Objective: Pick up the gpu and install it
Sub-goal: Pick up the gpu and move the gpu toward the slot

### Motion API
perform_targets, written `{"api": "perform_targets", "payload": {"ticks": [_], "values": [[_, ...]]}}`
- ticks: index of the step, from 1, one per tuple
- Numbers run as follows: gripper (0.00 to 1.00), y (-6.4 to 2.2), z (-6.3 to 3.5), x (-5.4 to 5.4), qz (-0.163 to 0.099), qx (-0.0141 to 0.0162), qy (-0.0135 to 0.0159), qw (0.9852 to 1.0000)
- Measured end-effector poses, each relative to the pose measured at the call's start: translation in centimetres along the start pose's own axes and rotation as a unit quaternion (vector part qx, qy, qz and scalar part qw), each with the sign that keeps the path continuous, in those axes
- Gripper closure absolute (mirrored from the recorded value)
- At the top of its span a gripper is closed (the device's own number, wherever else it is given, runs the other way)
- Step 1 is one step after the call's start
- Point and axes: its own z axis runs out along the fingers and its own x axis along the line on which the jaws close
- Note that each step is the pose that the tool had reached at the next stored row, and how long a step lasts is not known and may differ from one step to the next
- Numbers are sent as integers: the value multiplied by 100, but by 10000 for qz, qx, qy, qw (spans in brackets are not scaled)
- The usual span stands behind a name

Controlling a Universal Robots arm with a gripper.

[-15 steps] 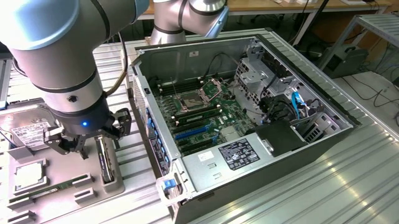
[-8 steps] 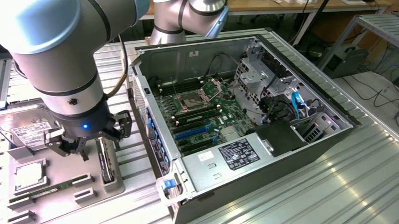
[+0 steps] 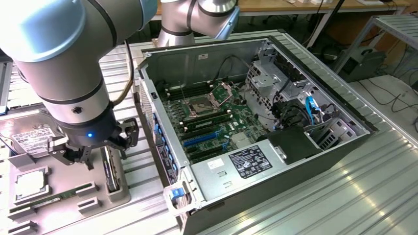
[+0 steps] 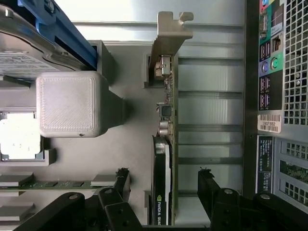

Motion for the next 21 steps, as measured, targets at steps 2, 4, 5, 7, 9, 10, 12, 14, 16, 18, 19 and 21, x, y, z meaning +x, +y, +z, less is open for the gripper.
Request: {"api": "perform_targets", "payload": {"ticks": [2,4,5,7,9,10,12,14,16,18,19,21], "values": [[32,-1,24,0,42,1,-2,10000],[32,5,38,-3,85,3,-3,10000],[32,7,47,-3,106,2,-5,9999],[32,11,63,-2,147,3,-7,9999],[32,21,73,-9,182,7,-7,9998],[32,24,81,-9,196,7,-9,9998],[32,24,96,-9,209,8,-10,9998],[32,23,113,-9,216,8,-10,9998],[32,38,135,-8,229,9,-10,9997],[32,59,149,-9,238,9,-11,9997],[32,76,160,-8,247,8,-12,9997],[32,83,171,-9,255,9,-12,9997]]}}
